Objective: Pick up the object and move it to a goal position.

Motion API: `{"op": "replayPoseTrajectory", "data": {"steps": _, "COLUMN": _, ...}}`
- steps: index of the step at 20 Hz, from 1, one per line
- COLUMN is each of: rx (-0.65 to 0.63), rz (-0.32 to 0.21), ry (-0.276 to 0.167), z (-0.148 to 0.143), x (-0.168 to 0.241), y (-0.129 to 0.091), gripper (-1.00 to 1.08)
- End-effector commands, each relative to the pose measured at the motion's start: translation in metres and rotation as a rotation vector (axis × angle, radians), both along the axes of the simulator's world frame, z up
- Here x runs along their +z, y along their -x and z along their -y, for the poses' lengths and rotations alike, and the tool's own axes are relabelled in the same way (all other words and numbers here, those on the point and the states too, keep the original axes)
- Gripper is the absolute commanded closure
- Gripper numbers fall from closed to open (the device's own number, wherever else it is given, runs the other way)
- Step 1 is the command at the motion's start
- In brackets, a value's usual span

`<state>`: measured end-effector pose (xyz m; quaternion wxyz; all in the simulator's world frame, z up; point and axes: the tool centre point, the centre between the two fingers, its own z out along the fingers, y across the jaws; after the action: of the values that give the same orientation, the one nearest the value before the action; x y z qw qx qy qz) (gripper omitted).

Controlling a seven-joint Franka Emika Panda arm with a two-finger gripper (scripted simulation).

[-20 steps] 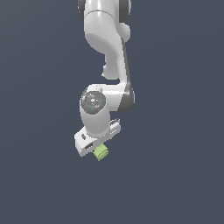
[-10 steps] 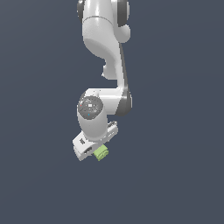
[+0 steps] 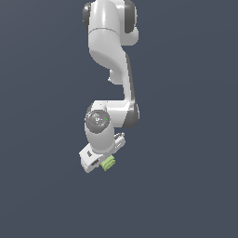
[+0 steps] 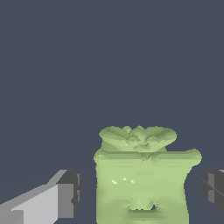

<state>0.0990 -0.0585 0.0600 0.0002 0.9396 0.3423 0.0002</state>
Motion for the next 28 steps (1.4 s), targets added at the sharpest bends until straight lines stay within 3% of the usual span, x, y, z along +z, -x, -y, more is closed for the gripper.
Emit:
{"op": "replayPoseTrajectory", "data": {"steps": 1, "rx": 0.001, "rz": -0.001, "ry": 0.000, "z": 0.000, "x": -0.014, "y": 0.001, "gripper": -0.92}}
{"op": "replayPoseTrajectory", "data": {"steps": 8, "rx": 0.002, "rz": 0.000, "ry": 0.000, "z": 0.000, "x": -0.020, "y": -0.001, "gripper": -0.92}}
{"op": "replayPoseTrajectory", "data": {"steps": 9, "rx": 0.002, "rz": 0.000, "ry": 0.000, "z": 0.000, "x": -0.020, "y": -0.001, "gripper": 1.08}}
{"op": "replayPoseTrajectory", "data": {"steps": 21, "rx": 0.002, "rz": 0.000, "ry": 0.000, "z": 0.000, "x": -0.019, "y": -0.001, "gripper": 1.08}}
{"op": "replayPoseTrajectory", "data": {"steps": 28, "rx": 0.002, "rz": 0.000, "ry": 0.000, "z": 0.002, "x": 0.004, "y": 0.003, "gripper": 1.08}}
